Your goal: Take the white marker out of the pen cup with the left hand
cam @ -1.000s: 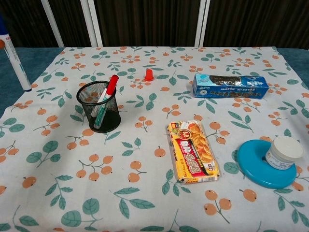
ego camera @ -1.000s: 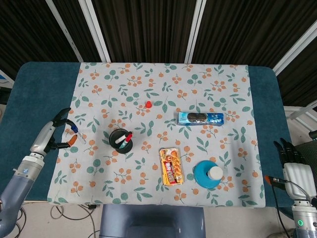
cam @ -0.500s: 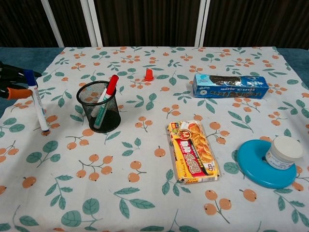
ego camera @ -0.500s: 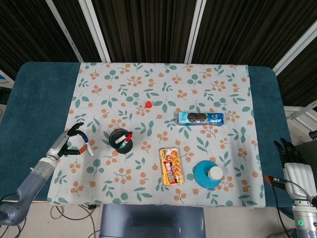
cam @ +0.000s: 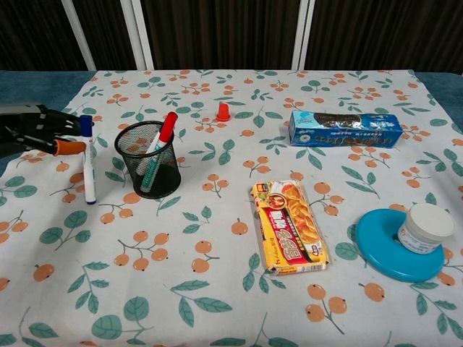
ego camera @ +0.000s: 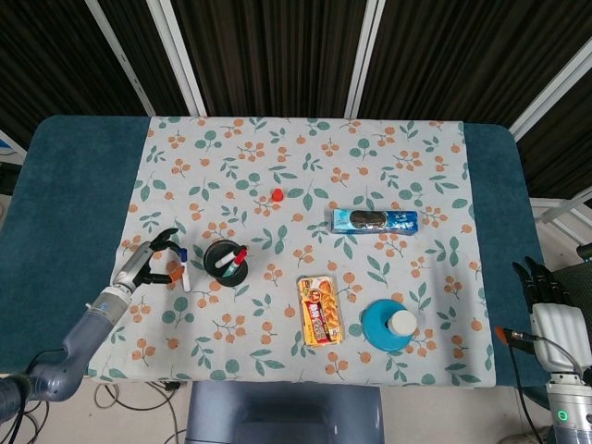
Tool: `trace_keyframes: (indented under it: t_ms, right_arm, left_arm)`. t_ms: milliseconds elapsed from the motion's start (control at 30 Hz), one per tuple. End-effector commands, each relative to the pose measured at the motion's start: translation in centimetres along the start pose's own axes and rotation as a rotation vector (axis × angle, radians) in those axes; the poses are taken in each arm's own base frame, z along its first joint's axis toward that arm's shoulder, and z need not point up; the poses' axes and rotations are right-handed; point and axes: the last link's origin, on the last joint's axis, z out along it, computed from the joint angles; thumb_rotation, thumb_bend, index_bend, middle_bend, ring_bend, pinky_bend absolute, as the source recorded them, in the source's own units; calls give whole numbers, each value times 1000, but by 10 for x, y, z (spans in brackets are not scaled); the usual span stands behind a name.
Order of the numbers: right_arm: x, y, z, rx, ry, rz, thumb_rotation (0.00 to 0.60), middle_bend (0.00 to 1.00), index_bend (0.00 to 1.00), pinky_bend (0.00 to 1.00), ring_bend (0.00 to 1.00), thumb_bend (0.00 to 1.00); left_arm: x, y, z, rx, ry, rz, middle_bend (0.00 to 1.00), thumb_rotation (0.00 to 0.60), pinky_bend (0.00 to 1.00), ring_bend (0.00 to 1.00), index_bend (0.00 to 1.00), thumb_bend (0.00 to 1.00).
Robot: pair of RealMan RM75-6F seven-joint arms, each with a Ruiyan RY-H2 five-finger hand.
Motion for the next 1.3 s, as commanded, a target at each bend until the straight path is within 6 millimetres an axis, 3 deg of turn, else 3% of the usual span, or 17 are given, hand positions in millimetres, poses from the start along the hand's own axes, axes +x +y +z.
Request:
trace_keyframes:
  t_ms: [33, 167, 367, 433, 600, 733, 867, 1133, 1300]
  right_arm:
    - [0, 0, 0, 1, 0, 0, 600, 9, 94, 175, 62, 109]
    - [0, 0, 0, 0, -3, 1, 600, 9, 95, 175, 62, 110]
    - [0, 0, 0, -3, -3, 4, 600, 9, 95, 175, 62, 109]
    - [0, 1, 0, -4, -4, 5, 600, 9, 95, 175, 62, 109]
    - [0, 0, 0, -1, -4, 4, 600, 9, 96, 175, 62, 109]
    - [-1, 0, 0, -1, -4, 3, 600, 9, 96, 175, 62, 110]
    - [0, 0, 1, -3, -4, 1, 600, 9, 96, 175, 62, 110]
    - [-1, 0, 0, -1, 1, -4, 600, 9, 94, 175, 62, 110]
    - [-2, -1, 1, 3, 0, -6, 600, 9, 95, 175, 61, 109]
  left_arm:
    - [1, 5, 3, 1, -2, 32, 21, 600, 0, 0, 325, 278]
    - [7, 14, 9, -2, 16, 79, 0, 600, 0, 0, 93, 166]
    - [24, 46, 5, -89, 102, 70, 0, 600, 0, 0, 62, 133]
    - [32, 54, -6, -110, 133, 97, 0, 600, 0, 0, 62, 133]
    - [64, 56, -41, -130, 318, 371, 0, 600, 0, 0, 118, 181]
    - [78, 45, -75, -140, 560, 640, 0, 600, 0, 0, 126, 184]
    - [76, 24, -106, -94, 647, 784, 0, 600, 0, 0, 127, 183]
    - [71, -35, -164, 32, 637, 798, 0, 600, 0, 0, 127, 184]
    - [69, -52, -187, 61, 588, 717, 0, 600, 0, 0, 126, 184]
